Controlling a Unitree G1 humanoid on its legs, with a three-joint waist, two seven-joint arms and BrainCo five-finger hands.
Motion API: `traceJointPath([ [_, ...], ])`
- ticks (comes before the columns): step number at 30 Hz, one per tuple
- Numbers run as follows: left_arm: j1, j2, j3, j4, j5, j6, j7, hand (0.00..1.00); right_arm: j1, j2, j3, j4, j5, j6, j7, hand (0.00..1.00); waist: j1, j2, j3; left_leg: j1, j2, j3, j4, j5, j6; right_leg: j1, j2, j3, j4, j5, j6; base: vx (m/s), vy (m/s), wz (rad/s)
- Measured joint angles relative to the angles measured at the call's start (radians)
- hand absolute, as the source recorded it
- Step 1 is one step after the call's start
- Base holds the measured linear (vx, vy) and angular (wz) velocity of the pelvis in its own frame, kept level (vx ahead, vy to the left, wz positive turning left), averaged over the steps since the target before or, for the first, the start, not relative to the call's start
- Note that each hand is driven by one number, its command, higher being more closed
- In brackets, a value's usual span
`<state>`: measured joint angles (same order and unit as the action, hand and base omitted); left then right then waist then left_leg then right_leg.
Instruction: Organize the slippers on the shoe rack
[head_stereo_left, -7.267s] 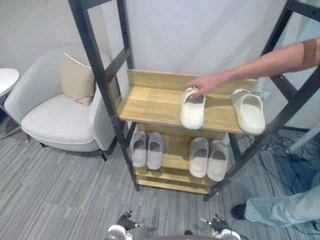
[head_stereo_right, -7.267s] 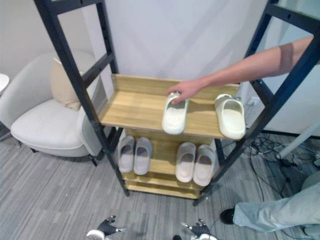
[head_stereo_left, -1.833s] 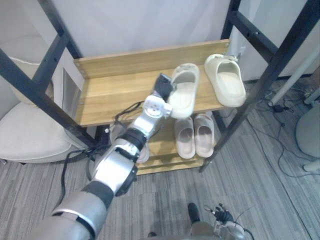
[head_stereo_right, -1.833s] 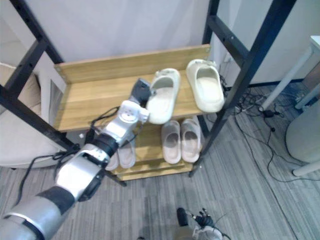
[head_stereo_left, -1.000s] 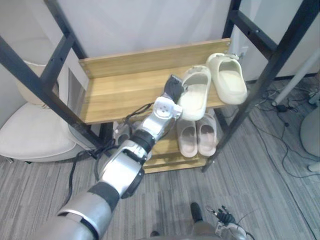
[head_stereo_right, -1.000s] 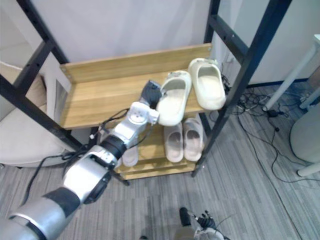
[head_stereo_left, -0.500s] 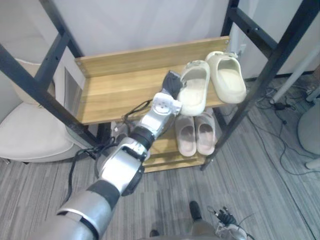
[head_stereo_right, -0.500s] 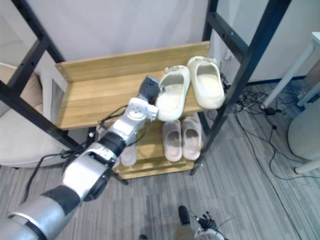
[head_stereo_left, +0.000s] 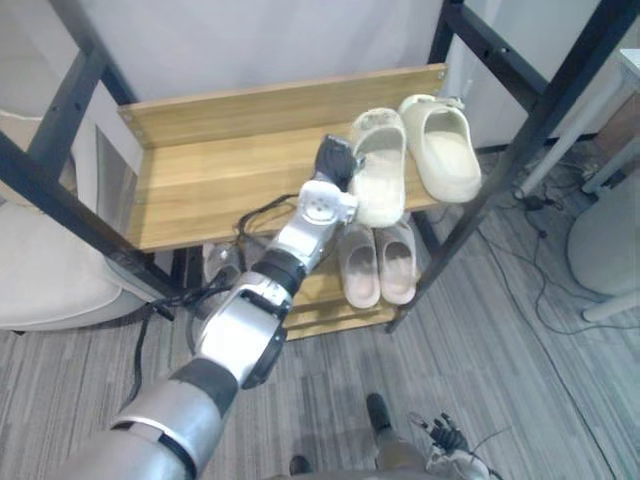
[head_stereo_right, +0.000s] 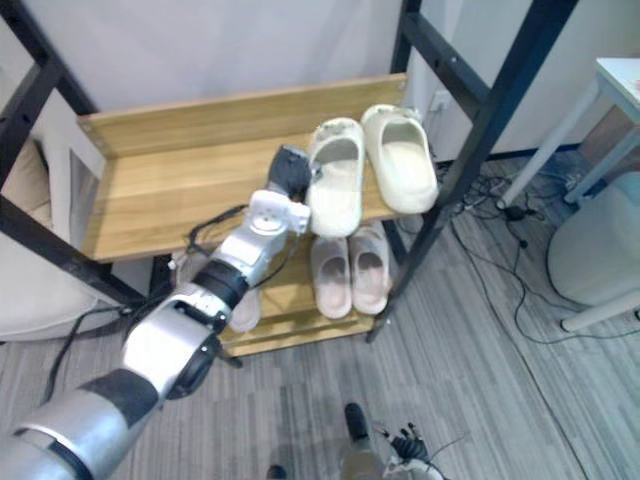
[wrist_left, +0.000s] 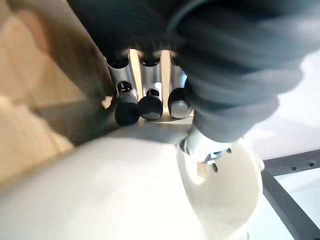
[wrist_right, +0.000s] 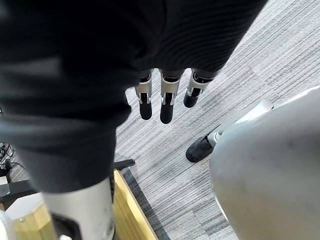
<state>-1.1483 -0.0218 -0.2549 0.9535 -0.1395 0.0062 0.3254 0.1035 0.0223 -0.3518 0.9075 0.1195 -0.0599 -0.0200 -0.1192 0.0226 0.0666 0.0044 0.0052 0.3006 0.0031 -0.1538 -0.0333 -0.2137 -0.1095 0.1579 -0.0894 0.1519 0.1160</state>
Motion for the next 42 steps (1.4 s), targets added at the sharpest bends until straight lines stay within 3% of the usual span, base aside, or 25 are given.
traceJointPath([
  [27, -0.004, -0.011, 0.002, -0.002, -0.016, -0.017, -0.001, 0.0, 0.002, -0.001, 0.005, 0.017, 0.008, -0.001, 0.001, 0.0, -0.001, -0.004, -0.002, 0.012, -0.001, -0.053, 0.016, 0.001, 0.002, 0.039, -0.01, -0.041, 0.0, 0.0, 0.0, 0.01, -0.039, 0.04],
  [34, 0.177, -0.014, -0.073, -0.229, -0.042, -0.043, -0.002, 0.0, -0.014, -0.023, 0.054, 0.057, 0.014, -0.001, 0.0, 0.0, 0.001, -0.013, -0.011, -0.003, -0.002, -0.093, 0.018, 0.012, 0.006, 0.046, -0.018, -0.075, 0.0, -0.001, 0.0, 0.0, -0.044, 0.16],
  [42, 0.33, -0.018, -0.128, -0.303, -0.047, -0.068, -0.027, 0.0, -0.023, -0.034, 0.062, 0.069, 0.018, 0.0, -0.002, 0.0, 0.007, -0.013, -0.012, 0.017, -0.002, -0.127, 0.017, 0.02, 0.001, 0.084, -0.017, -0.125, -0.001, -0.007, -0.014, -0.02, -0.036, 0.13],
])
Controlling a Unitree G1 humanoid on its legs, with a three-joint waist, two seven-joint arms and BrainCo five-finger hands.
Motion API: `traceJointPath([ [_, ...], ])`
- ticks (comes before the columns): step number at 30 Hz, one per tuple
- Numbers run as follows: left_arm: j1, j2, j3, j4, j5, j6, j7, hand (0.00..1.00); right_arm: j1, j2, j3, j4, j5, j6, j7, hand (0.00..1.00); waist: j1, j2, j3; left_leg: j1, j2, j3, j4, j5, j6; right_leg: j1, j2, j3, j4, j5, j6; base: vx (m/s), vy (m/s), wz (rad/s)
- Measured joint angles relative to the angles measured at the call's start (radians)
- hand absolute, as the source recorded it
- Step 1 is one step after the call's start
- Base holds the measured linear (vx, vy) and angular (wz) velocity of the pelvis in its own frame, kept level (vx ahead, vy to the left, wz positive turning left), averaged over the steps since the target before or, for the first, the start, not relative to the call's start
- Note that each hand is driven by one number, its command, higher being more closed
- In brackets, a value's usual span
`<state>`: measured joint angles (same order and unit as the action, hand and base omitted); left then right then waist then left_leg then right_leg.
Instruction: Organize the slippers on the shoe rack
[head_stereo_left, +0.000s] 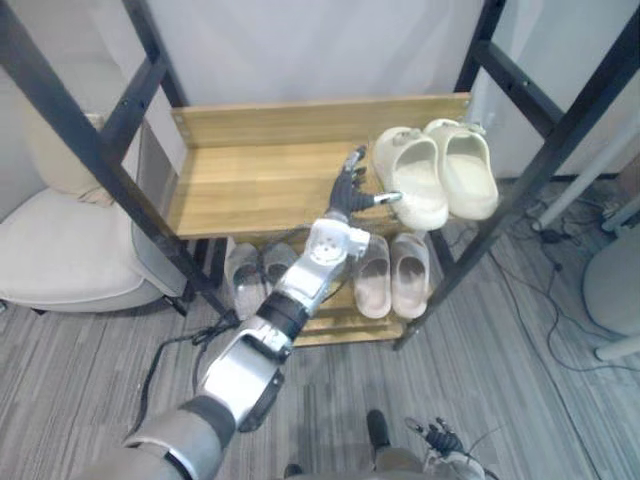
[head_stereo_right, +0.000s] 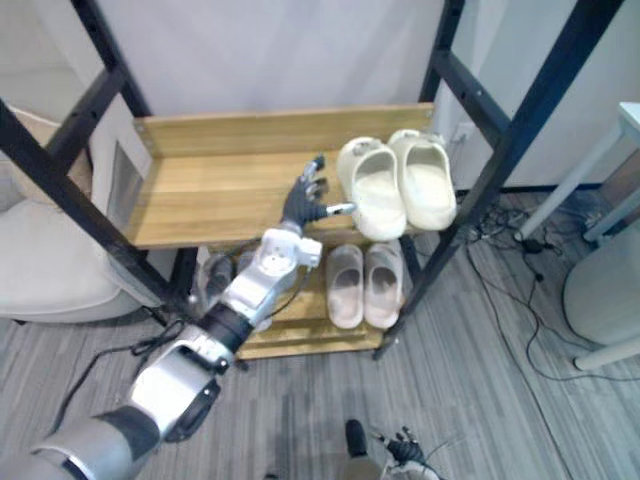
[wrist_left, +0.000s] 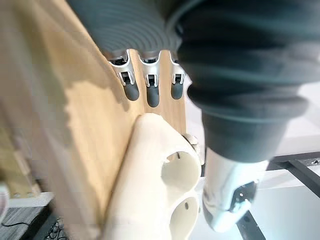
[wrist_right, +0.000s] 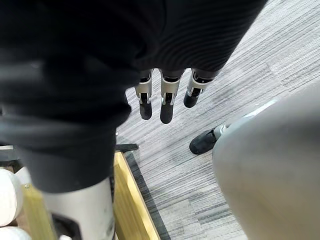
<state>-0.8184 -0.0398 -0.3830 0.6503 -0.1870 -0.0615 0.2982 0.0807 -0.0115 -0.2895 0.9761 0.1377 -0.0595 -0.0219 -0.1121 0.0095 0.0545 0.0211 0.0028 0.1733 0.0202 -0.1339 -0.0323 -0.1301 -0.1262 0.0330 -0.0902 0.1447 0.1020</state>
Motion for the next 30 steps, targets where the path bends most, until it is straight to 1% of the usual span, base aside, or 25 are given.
traceJointPath([
  [6, 0.028, -0.012, -0.039, -0.015, -0.014, -0.004, -0.035, 0.0, -0.003, -0.007, 0.027, 0.001, 0.001, 0.001, -0.012, 0.0, -0.001, 0.0, 0.0, 0.018, 0.012, -0.021, -0.016, 0.006, -0.009, 0.025, 0.008, -0.028, -0.007, -0.008, -0.012, -0.02, -0.054, 0.1],
  [8, 0.029, -0.014, -0.042, -0.015, -0.022, -0.015, -0.048, 0.0, -0.003, -0.007, 0.027, 0.002, 0.001, 0.001, -0.017, 0.0, -0.001, 0.0, 0.001, 0.019, 0.013, -0.023, -0.018, 0.006, -0.009, 0.023, 0.008, -0.031, -0.007, -0.009, -0.012, 0.0, -0.018, 0.01],
  [13, 0.028, -0.014, -0.055, -0.018, -0.032, -0.021, -0.063, 0.0, -0.018, -0.009, 0.028, 0.025, 0.001, 0.003, -0.018, 0.0, -0.002, -0.001, 0.001, 0.019, 0.016, -0.025, -0.019, 0.006, -0.009, 0.024, 0.011, -0.037, -0.007, -0.009, -0.012, 0.0, 0.0, 0.0],
  [20, 0.023, -0.015, -0.078, -0.015, -0.033, -0.024, -0.065, 0.0, -0.023, -0.008, 0.028, 0.025, 0.001, 0.003, -0.018, 0.0, -0.007, -0.005, 0.003, 0.019, 0.018, -0.028, -0.019, 0.006, -0.009, 0.025, 0.012, -0.046, -0.008, -0.009, -0.012, 0.0, -0.007, 0.01],
  [24, -0.014, -0.018, -0.079, 0.044, -0.034, -0.04, -0.064, 0.0, -0.023, -0.008, 0.027, 0.025, 0.0, 0.009, -0.018, 0.0, -0.016, -0.007, 0.005, 0.021, 0.019, -0.024, -0.019, 0.006, -0.009, 0.025, 0.013, -0.041, -0.008, -0.009, -0.012, -0.01, -0.013, -0.02],
  [30, -0.076, -0.015, -0.066, 0.128, -0.081, -0.052, -0.062, 0.0, -0.022, -0.007, 0.019, 0.026, -0.003, 0.012, -0.018, 0.0, -0.017, -0.011, 0.008, 0.024, 0.022, -0.016, -0.019, 0.004, -0.011, 0.024, 0.015, -0.032, -0.008, -0.009, -0.012, -0.01, -0.024, -0.03],
])
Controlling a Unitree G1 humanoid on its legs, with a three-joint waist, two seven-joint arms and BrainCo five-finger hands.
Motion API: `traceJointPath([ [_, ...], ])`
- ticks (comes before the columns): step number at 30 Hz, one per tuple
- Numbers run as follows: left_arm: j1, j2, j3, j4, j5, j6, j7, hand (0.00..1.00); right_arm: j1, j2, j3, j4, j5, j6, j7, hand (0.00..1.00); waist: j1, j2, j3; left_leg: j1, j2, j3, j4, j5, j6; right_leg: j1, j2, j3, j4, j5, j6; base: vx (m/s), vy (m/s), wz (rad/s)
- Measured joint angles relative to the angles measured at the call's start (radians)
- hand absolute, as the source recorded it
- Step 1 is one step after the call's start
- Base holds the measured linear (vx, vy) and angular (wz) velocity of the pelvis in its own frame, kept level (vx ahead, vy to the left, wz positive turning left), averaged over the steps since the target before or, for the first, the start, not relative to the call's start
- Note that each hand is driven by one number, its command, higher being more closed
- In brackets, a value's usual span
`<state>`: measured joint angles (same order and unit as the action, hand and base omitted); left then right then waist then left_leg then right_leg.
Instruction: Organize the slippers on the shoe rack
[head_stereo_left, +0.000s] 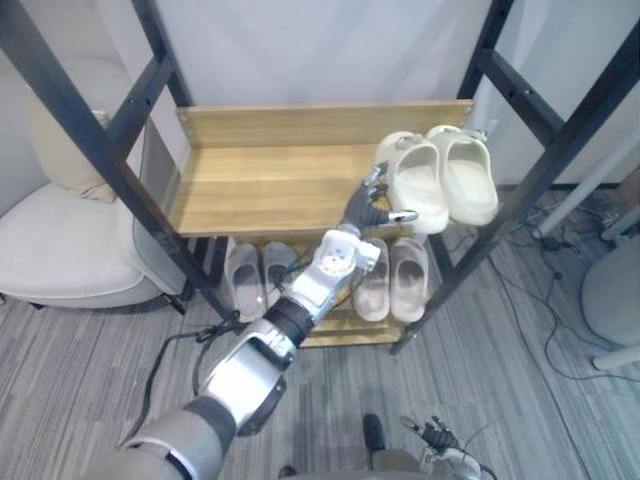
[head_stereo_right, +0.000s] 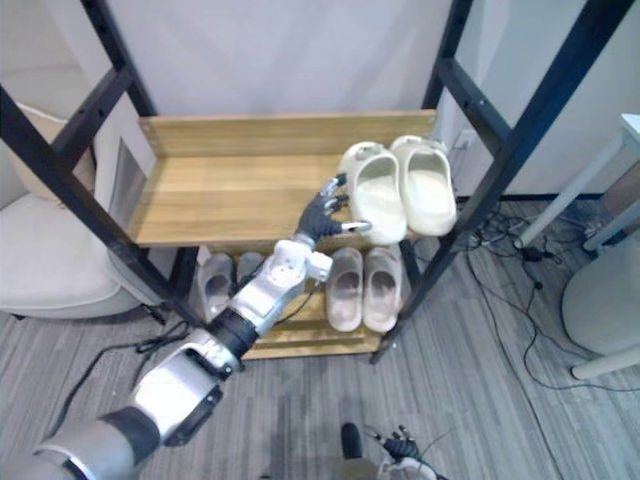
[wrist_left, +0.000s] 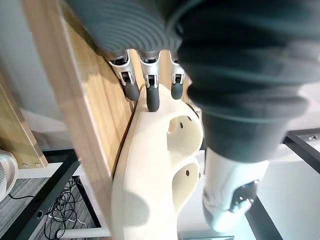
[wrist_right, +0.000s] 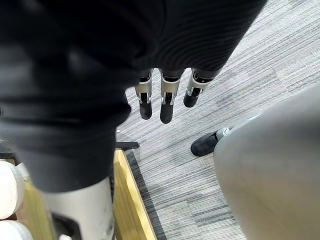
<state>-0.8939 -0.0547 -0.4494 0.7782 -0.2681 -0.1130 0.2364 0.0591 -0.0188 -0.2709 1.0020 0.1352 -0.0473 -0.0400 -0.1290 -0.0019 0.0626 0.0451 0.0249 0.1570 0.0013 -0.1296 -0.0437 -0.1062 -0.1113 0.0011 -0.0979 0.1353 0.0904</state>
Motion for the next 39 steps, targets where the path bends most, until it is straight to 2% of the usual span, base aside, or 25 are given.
traceJointPath([
  [14, -0.068, 0.019, 0.04, 0.076, 0.002, 0.003, 0.001, 0.0, -0.002, 0.0, -0.04, -0.001, -0.009, 0.0, 0.001, 0.0, -0.001, 0.011, 0.008, 0.007, 0.002, 0.015, -0.003, -0.005, -0.006, -0.001, 0.007, 0.012, 0.0, -0.001, 0.002, 0.0, -0.005, -0.02],
  [20, -0.069, 0.041, 0.05, 0.051, 0.009, 0.027, -0.002, 0.0, -0.007, -0.002, -0.033, -0.001, -0.009, 0.0, 0.001, 0.0, -0.001, 0.018, 0.013, 0.006, 0.002, 0.008, -0.002, -0.004, -0.006, 0.0, 0.006, 0.004, 0.0, -0.002, 0.002, 0.0, -0.013, 0.02],
  [22, -0.04, 0.048, 0.05, -0.012, 0.009, 0.037, -0.002, 0.0, -0.011, -0.005, -0.021, -0.001, -0.008, 0.0, 0.002, 0.0, -0.001, 0.022, 0.015, 0.005, 0.002, -0.001, -0.002, -0.004, -0.006, 0.003, 0.005, -0.007, 0.0, -0.002, 0.002, 0.0, -0.009, 0.12],
  [27, 0.11, 0.1, 0.025, -0.322, 0.008, 0.036, -0.018, 0.0, -0.018, -0.025, 0.051, 0.002, -0.006, 0.001, 0.009, 0.0, 0.002, 0.025, 0.017, -0.006, 0.002, -0.042, 0.005, 0.004, -0.002, 0.018, -0.003, -0.051, 0.008, -0.001, 0.002, 0.0, -0.025, 0.23],
  [30, 0.205, 0.134, -0.026, -0.542, 0.007, 0.031, -0.053, 0.0, -0.024, -0.045, 0.088, 0.038, -0.001, 0.0, 0.014, 0.0, 0.033, 0.026, 0.016, -0.011, -0.001, -0.071, 0.02, 0.006, 0.001, 0.036, -0.015, -0.072, 0.008, -0.002, 0.002, -0.03, -0.009, 0.33],
  [34, 0.357, 0.169, -0.126, -0.763, -0.032, 0.01, -0.144, 0.0, -0.026, -0.063, 0.138, 0.058, 0.012, 0.0, 0.023, 0.0, 0.077, 0.023, 0.006, -0.038, -0.022, -0.109, 0.042, 0.012, 0.01, 0.042, -0.039, -0.092, 0.008, -0.009, 0.012, -0.07, -0.002, 0.28],
  [39, 0.561, 0.225, -0.266, -0.791, -0.138, 0.012, -0.268, 0.0, -0.04, -0.068, 0.172, 0.078, 0.021, 0.005, 0.023, 0.0, 0.077, 0.023, -0.002, -0.006, -0.02, -0.127, 0.038, 0.014, 0.01, 0.087, -0.037, -0.11, 0.006, -0.016, 0.001, -0.09, -0.027, 0.12],
])
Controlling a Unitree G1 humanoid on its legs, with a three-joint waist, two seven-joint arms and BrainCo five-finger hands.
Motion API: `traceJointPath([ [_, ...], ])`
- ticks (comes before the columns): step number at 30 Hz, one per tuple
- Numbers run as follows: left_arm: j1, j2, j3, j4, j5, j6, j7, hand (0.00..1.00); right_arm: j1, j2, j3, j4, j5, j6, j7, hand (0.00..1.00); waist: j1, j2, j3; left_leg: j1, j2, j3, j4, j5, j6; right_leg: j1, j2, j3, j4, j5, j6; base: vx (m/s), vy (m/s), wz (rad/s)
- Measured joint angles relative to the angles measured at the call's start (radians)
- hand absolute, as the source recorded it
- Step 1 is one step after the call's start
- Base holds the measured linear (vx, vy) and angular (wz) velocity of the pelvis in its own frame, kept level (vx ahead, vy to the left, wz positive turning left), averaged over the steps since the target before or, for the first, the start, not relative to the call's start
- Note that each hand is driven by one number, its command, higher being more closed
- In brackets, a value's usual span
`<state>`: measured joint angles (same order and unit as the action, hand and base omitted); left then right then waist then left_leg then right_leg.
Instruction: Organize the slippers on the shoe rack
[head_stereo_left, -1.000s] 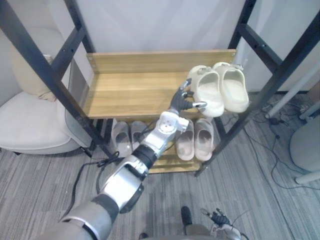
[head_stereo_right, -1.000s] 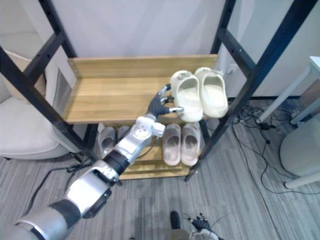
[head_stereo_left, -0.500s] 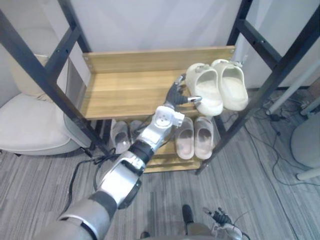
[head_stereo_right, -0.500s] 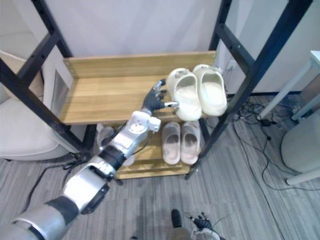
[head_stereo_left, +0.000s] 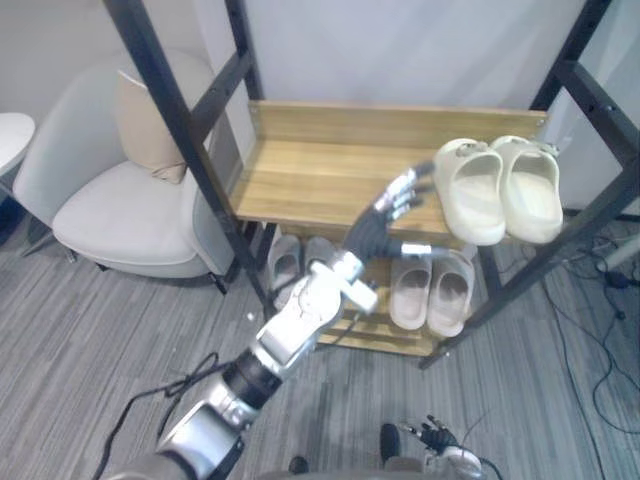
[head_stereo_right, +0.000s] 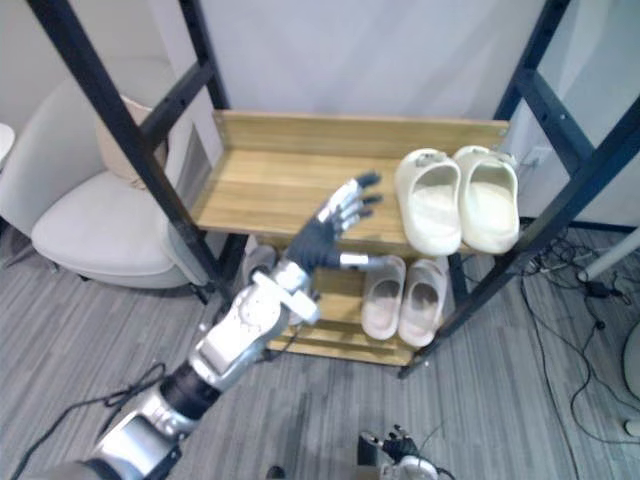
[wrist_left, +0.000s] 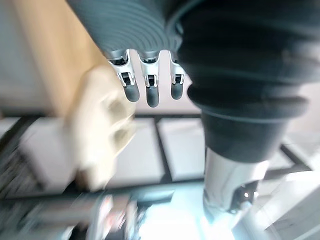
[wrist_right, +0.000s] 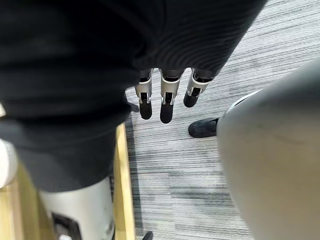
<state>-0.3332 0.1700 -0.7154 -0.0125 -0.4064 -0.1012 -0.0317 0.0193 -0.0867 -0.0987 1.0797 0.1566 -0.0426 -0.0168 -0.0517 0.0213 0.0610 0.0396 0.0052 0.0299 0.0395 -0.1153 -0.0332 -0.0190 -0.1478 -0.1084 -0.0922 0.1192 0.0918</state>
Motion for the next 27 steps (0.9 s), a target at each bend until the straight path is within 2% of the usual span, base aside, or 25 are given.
traceJointPath([
  [2, 0.062, 0.002, -0.045, 0.031, -0.058, 0.012, -0.058, 0.0, 0.0, -0.001, 0.015, 0.0, 0.0, 0.0, -0.001, 0.0, 0.002, -0.002, -0.003, -0.001, 0.001, -0.008, -0.003, 0.0, -0.002, 0.003, 0.0, -0.013, -0.004, -0.007, -0.005, -0.08, -0.037, 0.11],
  [4, 0.134, 0.002, -0.07, 0.116, -0.066, 0.029, -0.106, 0.0, 0.001, -0.002, 0.037, 0.001, -0.001, 0.002, 0.001, 0.0, 0.002, -0.007, -0.009, -0.001, 0.004, -0.015, -0.003, 0.003, -0.007, 0.008, 0.003, -0.022, -0.005, -0.01, -0.002, -0.05, -0.034, 0.1],
  [10, 0.245, 0.004, -0.043, 0.44, -0.008, 0.053, -0.13, 0.0, 0.006, -0.002, 0.085, 0.005, -0.001, 0.003, 0.001, 0.0, 0.002, -0.016, -0.019, 0.04, 0.019, -0.02, -0.006, 0.007, -0.019, 0.04, 0.021, -0.027, -0.003, -0.007, -0.006, 0.01, -0.033, 0.01],
  [15, 0.28, 0.0, 0.109, 0.754, 0.136, 0.058, -0.117, 0.0, 0.022, 0.002, 0.112, 0.006, -0.001, -0.008, -0.001, 0.0, 0.004, -0.042, -0.016, 0.074, 0.027, -0.031, -0.004, 0.006, -0.023, 0.087, 0.027, -0.044, -0.005, -0.01, -0.008, -0.03, -0.021, 0.07],
  [16, 0.281, -0.001, 0.123, 0.782, 0.151, 0.057, -0.109, 0.0, 0.023, 0.004, 0.112, 0.007, -0.001, -0.009, -0.001, 0.0, 0.005, -0.044, -0.017, 0.076, 0.028, -0.03, -0.004, 0.005, -0.024, 0.088, 0.027, -0.043, -0.005, -0.01, -0.008, -0.06, -0.012, -0.07],
  [20, 0.303, -0.014, 0.298, 1.005, 0.272, 0.056, -0.049, 0.0, 0.026, 0.009, 0.113, 0.008, -0.001, -0.019, -0.001, 0.0, 0.009, -0.055, -0.015, 0.085, 0.033, -0.014, -0.011, 0.001, -0.029, 0.088, 0.029, -0.029, -0.006, -0.024, -0.006, -0.05, -0.016, -0.11],
  [22, 0.322, -0.025, 0.386, 1.06, 0.312, 0.057, -0.022, 0.0, 0.03, 0.009, 0.112, 0.009, -0.001, -0.027, -0.001, 0.0, 0.013, -0.057, -0.015, 0.086, 0.035, -0.013, -0.013, -0.005, -0.037, 0.088, 0.031, -0.025, -0.006, -0.025, -0.006, -0.02, -0.005, -0.02],
  [27, 0.351, -0.031, 0.486, 1.093, 0.386, 0.057, 0.013, 0.0, 0.029, 0.008, 0.106, 0.034, -0.002, -0.031, 0.001, 0.0, 0.027, -0.057, -0.016, 0.092, 0.037, -0.016, -0.022, -0.004, -0.038, 0.09, 0.036, -0.025, -0.005, -0.031, -0.004, 0.01, 0.0, 0.0],
])
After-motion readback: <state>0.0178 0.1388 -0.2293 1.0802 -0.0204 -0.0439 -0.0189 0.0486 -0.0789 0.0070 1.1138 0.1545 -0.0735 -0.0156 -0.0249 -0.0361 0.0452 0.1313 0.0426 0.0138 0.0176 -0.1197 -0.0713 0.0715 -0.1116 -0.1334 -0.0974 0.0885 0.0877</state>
